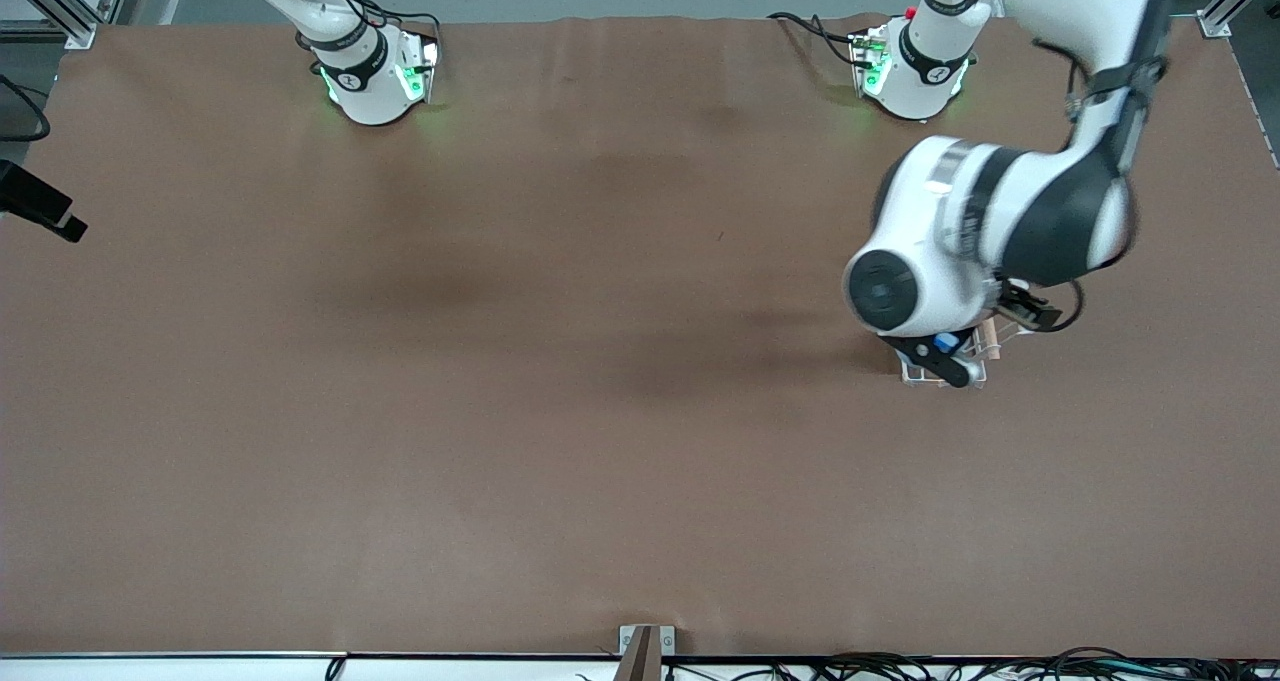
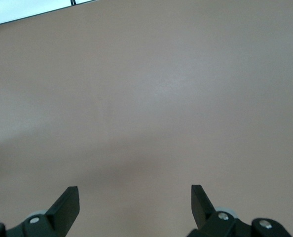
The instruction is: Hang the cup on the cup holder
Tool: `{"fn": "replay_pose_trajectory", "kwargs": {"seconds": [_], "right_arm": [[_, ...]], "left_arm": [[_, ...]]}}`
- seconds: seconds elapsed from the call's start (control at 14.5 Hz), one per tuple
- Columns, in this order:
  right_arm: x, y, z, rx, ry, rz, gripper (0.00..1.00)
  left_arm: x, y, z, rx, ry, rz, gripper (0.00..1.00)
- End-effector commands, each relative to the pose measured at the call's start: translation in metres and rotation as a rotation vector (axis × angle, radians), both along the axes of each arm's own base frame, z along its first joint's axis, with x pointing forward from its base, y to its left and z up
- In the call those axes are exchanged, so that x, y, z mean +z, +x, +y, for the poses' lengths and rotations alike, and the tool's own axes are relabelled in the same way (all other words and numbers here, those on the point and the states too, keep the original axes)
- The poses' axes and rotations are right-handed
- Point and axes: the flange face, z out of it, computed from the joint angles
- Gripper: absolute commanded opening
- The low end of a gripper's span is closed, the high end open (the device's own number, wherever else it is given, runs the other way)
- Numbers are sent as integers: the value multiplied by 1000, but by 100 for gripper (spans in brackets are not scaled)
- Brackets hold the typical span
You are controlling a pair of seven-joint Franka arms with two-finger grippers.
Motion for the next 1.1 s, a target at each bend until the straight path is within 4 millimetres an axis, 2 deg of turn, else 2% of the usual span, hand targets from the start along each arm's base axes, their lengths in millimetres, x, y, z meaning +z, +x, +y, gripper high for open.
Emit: {"fn": "replay_pose_trajectory", "kwargs": {"seconds": [0.0,0.07,0.28,0.34,0.48,0.69,0.76,0.89,1.03], "right_arm": [[0,-1,0,-7,-3,2,100],[0,-1,2,-4,-19,7,100],[-1,-2,2,-4,-28,17,100],[-1,-3,2,-8,-27,25,100],[-2,-3,2,-12,-26,26,100],[-1,-3,2,-12,-25,23,100],[0,-2,2,-12,-25,20,100],[-1,-2,2,-12,-24,20,100],[-1,-2,2,-13,-22,20,100]], "left_arm": [[46,-2,3,83,-165,-131,100],[65,2,24,156,-217,-184,100],[114,-2,38,239,-393,-292,100],[124,-2,48,265,-420,-313,100],[165,-14,76,338,-465,-382,100],[214,-33,121,443,-574,-463,100],[227,-42,133,462,-582,-488,100],[240,-56,151,471,-589,-508,100],[251,-71,157,473,-592,-524,100]]}}
